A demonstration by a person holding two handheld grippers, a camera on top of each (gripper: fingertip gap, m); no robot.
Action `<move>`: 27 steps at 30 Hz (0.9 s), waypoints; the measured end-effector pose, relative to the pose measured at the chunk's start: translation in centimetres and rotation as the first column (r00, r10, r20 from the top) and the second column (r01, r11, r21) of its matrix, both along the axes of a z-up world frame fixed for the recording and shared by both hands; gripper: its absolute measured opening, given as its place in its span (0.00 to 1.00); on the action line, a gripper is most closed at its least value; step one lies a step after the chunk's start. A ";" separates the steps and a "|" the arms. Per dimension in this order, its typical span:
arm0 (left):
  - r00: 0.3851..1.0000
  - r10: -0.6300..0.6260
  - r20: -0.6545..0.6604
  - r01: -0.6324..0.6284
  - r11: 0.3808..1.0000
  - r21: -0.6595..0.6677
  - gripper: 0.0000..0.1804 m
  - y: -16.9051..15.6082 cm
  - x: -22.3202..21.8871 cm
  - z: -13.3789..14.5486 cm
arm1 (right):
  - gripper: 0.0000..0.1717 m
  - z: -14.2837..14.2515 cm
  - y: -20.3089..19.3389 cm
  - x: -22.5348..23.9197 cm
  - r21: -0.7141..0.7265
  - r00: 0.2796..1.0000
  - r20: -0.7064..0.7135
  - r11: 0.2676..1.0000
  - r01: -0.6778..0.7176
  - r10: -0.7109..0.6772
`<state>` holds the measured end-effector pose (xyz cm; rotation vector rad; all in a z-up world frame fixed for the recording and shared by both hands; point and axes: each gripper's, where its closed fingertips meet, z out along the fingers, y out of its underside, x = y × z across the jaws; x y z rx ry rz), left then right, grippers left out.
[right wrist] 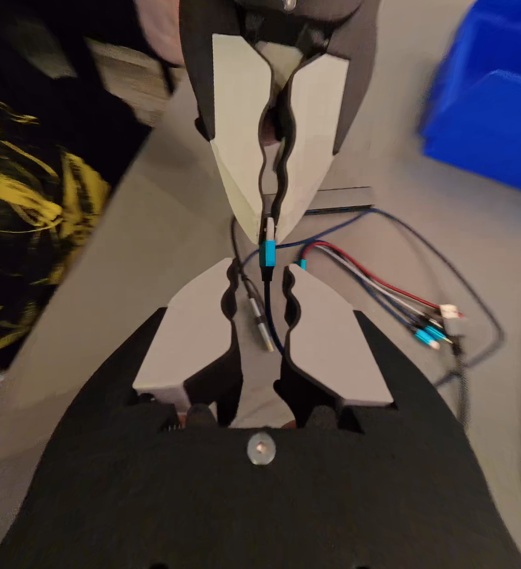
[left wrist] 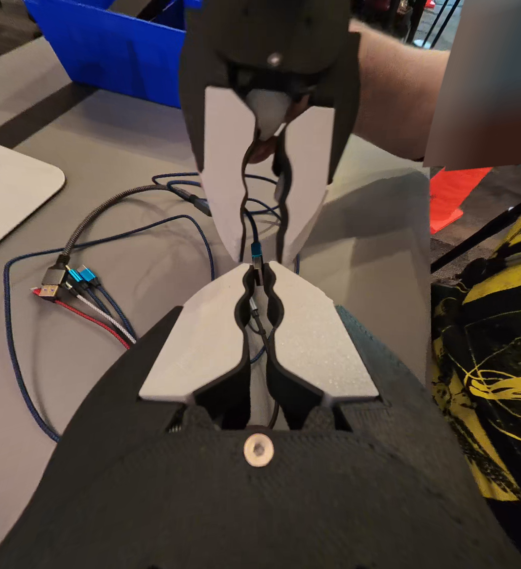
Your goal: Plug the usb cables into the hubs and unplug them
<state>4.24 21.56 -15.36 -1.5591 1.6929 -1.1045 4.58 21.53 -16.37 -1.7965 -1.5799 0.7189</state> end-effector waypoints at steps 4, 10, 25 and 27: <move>0.999 -0.022 -0.027 0.023 0.998 0.052 0.03 -0.2 -0.3 -0.3 | 0.03 0.2 -0.2 -1.0 -0.061 0.997 -0.070 0.997 -0.047 0.043; 0.996 0.078 -0.042 -0.078 0.997 -0.005 0.20 1.9 -1.2 0.0 | 0.03 0.1 0.6 -0.4 -0.027 0.998 -0.061 0.999 0.025 -0.027; 0.622 0.572 -0.535 -0.678 0.735 -0.003 0.50 9.0 -9.3 -11.2 | 0.03 -0.3 1.6 2.6 0.031 0.976 -0.141 0.985 0.172 -0.166; 0.609 0.573 -0.549 -0.660 0.750 0.050 0.46 9.0 -9.0 -11.4 | 0.03 -0.3 1.6 2.8 0.037 0.975 -0.139 0.983 0.179 -0.172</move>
